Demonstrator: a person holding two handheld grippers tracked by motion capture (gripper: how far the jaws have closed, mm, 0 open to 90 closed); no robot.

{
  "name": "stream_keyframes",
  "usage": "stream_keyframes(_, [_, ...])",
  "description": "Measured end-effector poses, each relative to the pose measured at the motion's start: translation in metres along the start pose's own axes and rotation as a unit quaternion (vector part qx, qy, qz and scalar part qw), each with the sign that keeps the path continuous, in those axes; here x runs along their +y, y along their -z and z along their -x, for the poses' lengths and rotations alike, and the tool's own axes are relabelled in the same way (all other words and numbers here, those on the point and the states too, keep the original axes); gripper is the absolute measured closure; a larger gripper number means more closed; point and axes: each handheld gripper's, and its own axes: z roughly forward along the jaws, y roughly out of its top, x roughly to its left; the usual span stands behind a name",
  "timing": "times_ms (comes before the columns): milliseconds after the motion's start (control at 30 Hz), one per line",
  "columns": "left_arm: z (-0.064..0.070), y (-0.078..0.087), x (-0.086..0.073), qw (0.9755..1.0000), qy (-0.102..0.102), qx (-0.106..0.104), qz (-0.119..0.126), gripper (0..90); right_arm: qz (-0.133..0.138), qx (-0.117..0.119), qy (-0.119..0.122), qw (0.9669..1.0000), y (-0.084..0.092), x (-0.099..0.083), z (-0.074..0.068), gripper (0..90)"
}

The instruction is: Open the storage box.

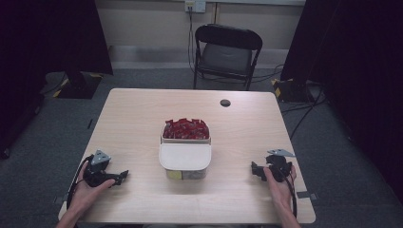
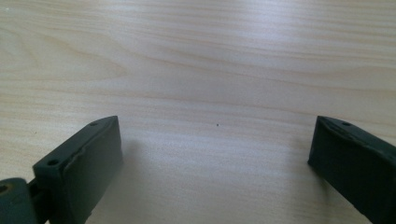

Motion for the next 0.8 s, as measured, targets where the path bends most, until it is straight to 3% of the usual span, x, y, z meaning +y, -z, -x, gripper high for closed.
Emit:
stream_keyframes(433, [0.0,-0.001,0.001,1.0,0.0,0.001,-0.002,4.0,-0.002,0.005,0.001,1.0,0.002,0.0,-0.001,3.2])
stream_keyframes(533, [0.0,-0.001,0.001,1.0,0.0,0.001,-0.002,4.0,0.0,0.004,0.01,0.9999,0.003,0.001,-0.004,11.8])
stream_keyframes(700, [0.0,-0.001,0.001,1.0,0.001,0.001,-0.002,4.0,-0.009,0.026,0.015,0.9995,0.006,0.002,-0.01,14.4])
stream_keyframes(800, [0.0,-0.001,0.001,1.0,0.001,0.001,-0.002,4.0,0.002,0.054,0.015,0.9985,0.011,0.006,-0.018,14.4])
